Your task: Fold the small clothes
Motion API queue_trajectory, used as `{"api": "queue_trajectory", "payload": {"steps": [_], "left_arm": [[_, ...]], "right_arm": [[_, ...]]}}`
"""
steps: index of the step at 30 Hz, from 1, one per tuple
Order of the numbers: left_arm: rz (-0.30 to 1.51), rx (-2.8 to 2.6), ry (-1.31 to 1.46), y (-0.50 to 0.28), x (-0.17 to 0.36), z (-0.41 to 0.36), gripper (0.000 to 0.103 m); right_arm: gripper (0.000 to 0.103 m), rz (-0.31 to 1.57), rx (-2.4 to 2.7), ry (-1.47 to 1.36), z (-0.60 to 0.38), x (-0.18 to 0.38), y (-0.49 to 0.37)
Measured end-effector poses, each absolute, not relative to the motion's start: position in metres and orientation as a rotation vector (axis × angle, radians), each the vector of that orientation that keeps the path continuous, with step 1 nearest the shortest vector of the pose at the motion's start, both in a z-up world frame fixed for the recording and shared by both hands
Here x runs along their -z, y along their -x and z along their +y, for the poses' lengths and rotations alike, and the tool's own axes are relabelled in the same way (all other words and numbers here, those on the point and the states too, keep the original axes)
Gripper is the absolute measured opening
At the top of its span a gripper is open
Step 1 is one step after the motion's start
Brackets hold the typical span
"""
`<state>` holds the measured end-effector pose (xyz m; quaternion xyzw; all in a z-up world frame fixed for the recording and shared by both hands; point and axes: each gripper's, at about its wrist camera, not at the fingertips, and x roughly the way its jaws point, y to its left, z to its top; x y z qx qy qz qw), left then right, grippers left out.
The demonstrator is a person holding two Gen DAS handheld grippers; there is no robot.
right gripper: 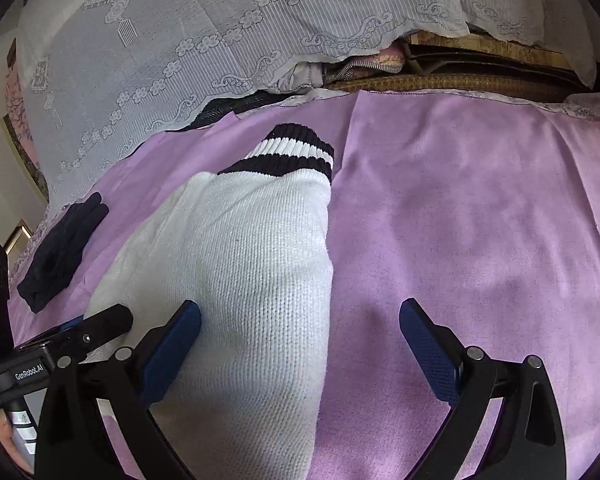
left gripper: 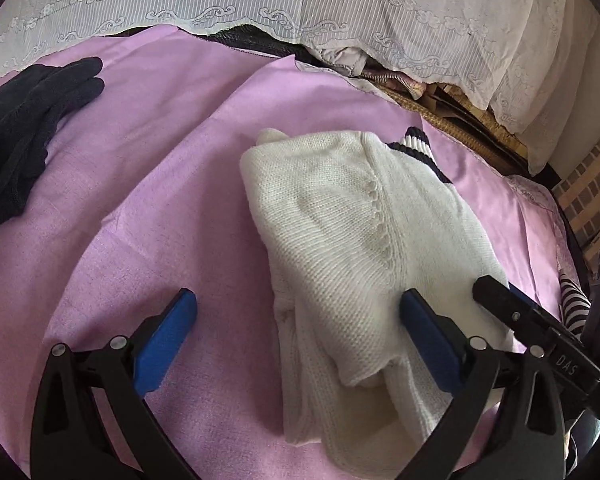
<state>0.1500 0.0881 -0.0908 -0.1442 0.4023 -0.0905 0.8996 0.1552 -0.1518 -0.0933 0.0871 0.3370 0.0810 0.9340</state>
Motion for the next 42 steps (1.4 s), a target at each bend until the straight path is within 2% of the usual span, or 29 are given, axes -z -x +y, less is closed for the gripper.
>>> {"api": "queue_trajectory", "payload": {"steps": [4, 9, 14, 26, 31, 42], "left_arm": [[0.824, 0.234, 0.362, -0.155, 0.083, 0.096, 0.099], [0.881, 0.290, 0.469, -0.173, 0.095, 0.106, 0.098], [0.884, 0.352, 0.456, -0.183, 0.097, 0.099, 0.098], [0.905, 0.423, 0.441, -0.198, 0.103, 0.090, 0.099], [0.842, 0.462, 0.450, -0.188, 0.107, 0.094, 0.099], [0.862, 0.548, 0.391, -0.197, 0.100, 0.070, 0.099]], "right_arm": [[0.100, 0.639, -0.207, -0.263, -0.168, 0.075, -0.152], [0.100, 0.717, -0.269, -0.363, -0.180, 0.087, -0.170], [0.100, 0.794, -0.329, -0.419, -0.177, 0.102, -0.186], [0.100, 0.879, -0.458, -0.400, -0.175, 0.118, -0.219], [0.100, 0.877, -0.494, -0.414, -0.179, 0.119, -0.218], [0.100, 0.866, -0.514, -0.412, -0.162, 0.118, -0.228]]}}
